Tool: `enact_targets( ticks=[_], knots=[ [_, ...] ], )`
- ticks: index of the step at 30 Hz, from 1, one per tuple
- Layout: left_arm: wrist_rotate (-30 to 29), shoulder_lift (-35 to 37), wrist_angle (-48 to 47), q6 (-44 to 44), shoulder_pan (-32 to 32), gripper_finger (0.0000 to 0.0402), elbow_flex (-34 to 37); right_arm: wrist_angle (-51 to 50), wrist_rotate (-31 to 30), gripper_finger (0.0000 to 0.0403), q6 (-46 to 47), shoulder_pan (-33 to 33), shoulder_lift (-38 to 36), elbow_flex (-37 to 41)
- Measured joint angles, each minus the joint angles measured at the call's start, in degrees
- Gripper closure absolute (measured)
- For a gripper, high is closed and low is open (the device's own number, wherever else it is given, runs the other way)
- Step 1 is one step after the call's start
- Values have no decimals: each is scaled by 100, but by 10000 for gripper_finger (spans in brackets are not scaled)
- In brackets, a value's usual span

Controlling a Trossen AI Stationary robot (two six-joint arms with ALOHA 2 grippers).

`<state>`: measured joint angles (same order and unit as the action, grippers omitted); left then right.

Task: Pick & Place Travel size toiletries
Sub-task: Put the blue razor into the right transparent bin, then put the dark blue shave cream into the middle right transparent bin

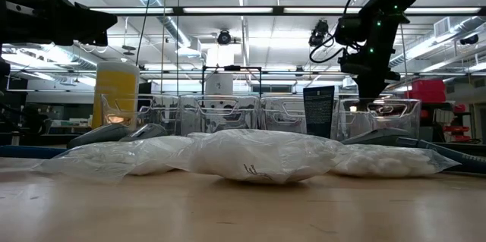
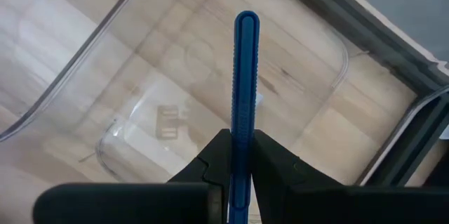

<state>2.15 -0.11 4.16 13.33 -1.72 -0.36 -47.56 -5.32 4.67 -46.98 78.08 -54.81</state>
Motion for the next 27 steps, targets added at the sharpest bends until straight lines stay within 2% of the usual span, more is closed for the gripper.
enact_targets(
  ticks=[6,21,27],
  knots=[
    [0,1,1,0,1,378,1,1,-2,350,-17,0,0,0],
    [0,1,2,1,0,377,0,4,-2,298,-127,0,0,0],
    [0,1,1,0,1,377,0,4,-2,293,-127,0,0,0]
  ],
)
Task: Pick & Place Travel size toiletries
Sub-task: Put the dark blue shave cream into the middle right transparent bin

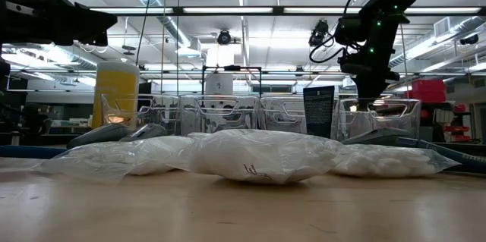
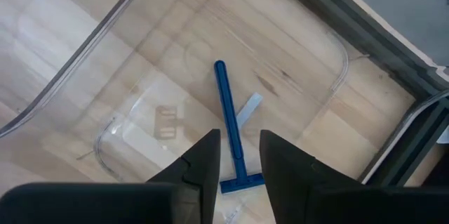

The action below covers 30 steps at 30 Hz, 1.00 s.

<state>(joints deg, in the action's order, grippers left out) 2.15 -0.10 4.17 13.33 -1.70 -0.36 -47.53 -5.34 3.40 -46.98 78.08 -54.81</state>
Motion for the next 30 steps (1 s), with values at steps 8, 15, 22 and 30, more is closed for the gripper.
enact_targets(
  ticks=[8,15,22,30],
  knots=[
    [0,-1,0,1,-1,378,0,27,-2,297,61,43,-257,0],
    [0,-2,1,1,-1,378,0,16,-4,320,-146,157,-694,0],
    [0,-2,0,1,1,377,0,11,2,343,-295,269,-877,0],
    [0,-1,1,1,0,378,0,22,0,363,-299,681,-1069,0]
  ],
)
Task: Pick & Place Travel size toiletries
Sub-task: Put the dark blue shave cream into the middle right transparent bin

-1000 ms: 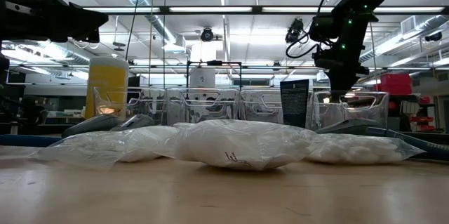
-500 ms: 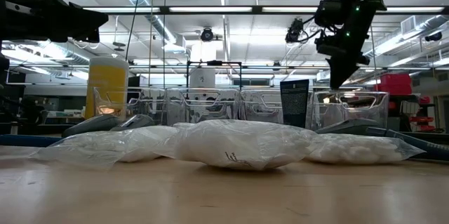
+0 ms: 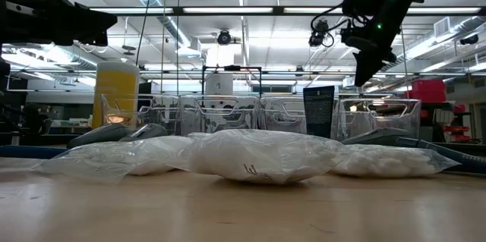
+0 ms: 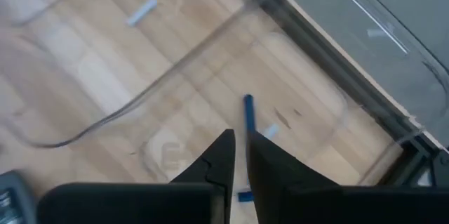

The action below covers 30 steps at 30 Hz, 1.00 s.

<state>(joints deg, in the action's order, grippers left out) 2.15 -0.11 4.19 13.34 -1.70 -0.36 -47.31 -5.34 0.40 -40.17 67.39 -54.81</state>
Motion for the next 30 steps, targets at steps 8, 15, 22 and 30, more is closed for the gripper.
enact_targets(
  ticks=[8,15,22,30],
  knots=[
    [0,0,0,-1,-1,378,0,-13,0,385,-44,780,-305,0],
    [0,-1,0,0,-1,377,0,-29,2,387,-44,1450,-564,0],
    [0,-1,-2,0,-1,377,0,-32,0,387,-45,1975,-640,0],
    [0,-1,0,-2,-1,378,0,-181,271,387,-20,2707,-640,0]
  ],
)
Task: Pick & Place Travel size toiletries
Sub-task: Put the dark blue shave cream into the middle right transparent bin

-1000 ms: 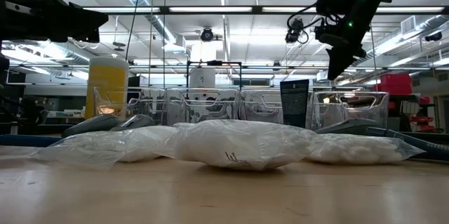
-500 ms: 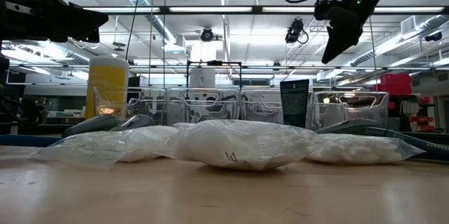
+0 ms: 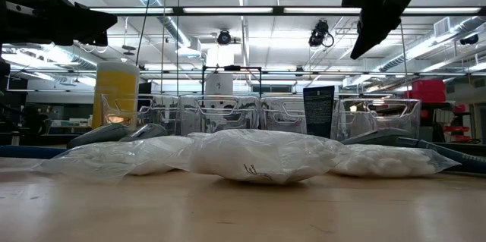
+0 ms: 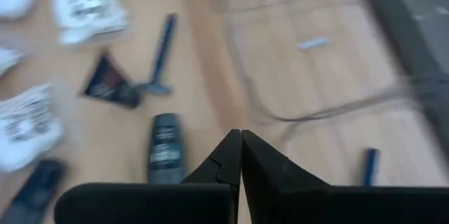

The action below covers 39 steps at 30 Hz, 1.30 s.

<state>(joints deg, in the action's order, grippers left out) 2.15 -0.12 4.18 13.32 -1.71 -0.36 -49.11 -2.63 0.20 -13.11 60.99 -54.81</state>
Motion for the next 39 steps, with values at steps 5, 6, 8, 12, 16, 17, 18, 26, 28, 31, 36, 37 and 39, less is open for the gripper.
enact_targets(
  ticks=[5,6,8,12,16,17,18,26,28,31,36,37,39],
  knots=[
    [0,2,-1,2,0,377,1,-91,37,387,38,487,0,0],
    [0,1,0,2,1,378,0,-103,35,387,38,571,0,0],
    [0,2,-2,2,2,377,0,-106,35,387,40,741,0,0],
    [0,1,0,1,1,378,0,-106,33,387,159,1069,0,0],
    [0,1,-1,2,0,378,0,-84,4,387,395,1394,59,0],
    [0,2,-2,0,0,377,0,-90,-32,387,452,1485,91,0],
    [0,1,0,1,1,377,0,-85,-49,387,517,1568,126,0],
    [0,2,-1,2,0,377,0,-82,-67,387,689,2026,330,2],
    [0,0,-2,2,0,377,0,-83,-74,387,690,2088,360,2],
    [0,0,-2,2,0,378,0,-80,-77,387,709,2194,414,2],
    [0,2,0,1,1,378,0,-74,-76,387,709,2476,572,2],
    [0,2,-2,2,0,377,0,-64,-76,387,710,2550,613,2],
    [0,2,0,2,2,377,0,-6,-74,387,718,2696,691,2]
  ],
)
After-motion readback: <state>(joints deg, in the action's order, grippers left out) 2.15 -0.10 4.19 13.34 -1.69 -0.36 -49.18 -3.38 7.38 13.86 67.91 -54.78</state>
